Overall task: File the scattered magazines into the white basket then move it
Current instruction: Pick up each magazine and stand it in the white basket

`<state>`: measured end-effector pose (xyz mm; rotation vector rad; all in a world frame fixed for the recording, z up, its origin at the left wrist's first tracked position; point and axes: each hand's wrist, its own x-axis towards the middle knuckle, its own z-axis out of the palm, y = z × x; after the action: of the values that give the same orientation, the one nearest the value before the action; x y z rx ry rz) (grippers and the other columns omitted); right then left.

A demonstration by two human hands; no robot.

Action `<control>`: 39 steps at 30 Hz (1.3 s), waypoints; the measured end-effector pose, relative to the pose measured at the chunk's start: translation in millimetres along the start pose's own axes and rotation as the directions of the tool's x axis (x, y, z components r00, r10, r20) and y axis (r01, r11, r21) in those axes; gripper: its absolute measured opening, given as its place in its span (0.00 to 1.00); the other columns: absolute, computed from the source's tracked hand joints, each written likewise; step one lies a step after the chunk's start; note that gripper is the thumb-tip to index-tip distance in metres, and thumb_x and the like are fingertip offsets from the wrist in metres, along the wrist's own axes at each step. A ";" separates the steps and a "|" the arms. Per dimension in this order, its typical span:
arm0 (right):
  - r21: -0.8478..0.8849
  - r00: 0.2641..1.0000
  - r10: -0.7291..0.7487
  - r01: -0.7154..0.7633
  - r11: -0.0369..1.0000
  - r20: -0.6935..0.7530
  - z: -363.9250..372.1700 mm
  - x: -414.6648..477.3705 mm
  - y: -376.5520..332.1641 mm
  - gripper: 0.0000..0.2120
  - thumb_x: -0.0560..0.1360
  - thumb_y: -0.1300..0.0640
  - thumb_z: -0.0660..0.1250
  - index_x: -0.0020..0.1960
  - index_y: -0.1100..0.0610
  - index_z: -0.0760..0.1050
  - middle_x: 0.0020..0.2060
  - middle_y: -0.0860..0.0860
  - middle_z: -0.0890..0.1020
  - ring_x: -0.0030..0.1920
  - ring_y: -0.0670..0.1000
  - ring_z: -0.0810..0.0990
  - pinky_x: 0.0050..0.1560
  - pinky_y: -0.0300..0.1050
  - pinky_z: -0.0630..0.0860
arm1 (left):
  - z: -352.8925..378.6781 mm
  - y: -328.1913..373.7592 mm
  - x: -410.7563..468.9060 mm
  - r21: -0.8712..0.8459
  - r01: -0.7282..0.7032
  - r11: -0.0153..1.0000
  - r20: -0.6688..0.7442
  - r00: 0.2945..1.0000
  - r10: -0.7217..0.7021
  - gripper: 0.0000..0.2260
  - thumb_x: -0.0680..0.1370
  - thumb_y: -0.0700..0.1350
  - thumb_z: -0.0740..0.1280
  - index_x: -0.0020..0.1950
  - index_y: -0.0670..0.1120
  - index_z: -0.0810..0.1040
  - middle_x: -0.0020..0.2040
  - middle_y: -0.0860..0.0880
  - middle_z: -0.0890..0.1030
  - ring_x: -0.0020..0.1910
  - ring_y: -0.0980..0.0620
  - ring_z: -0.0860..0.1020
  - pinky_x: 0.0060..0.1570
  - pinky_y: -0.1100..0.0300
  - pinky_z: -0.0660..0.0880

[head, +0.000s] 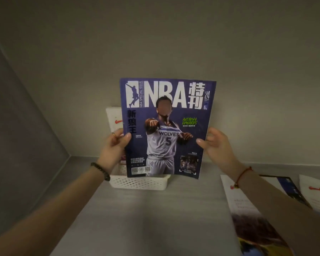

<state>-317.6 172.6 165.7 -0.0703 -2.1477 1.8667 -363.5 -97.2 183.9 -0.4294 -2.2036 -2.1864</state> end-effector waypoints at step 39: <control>-0.539 0.959 0.269 -0.275 0.796 -0.092 135.7 82.8 67.4 0.19 0.76 0.60 0.62 0.64 0.61 0.61 0.62 0.59 0.73 0.62 0.58 0.73 0.54 0.43 0.69 | -71.3 -122.7 97.9 0.465 0.233 0.854 -0.176 0.970 -0.169 0.15 0.79 0.46 0.57 0.61 0.38 0.67 0.60 0.38 0.76 0.56 0.39 0.75 0.48 0.57 0.68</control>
<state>-441.2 71.6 99.9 -0.5369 -2.7161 1.2926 -495.3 -147.6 84.7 -0.0379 -2.6945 -1.5740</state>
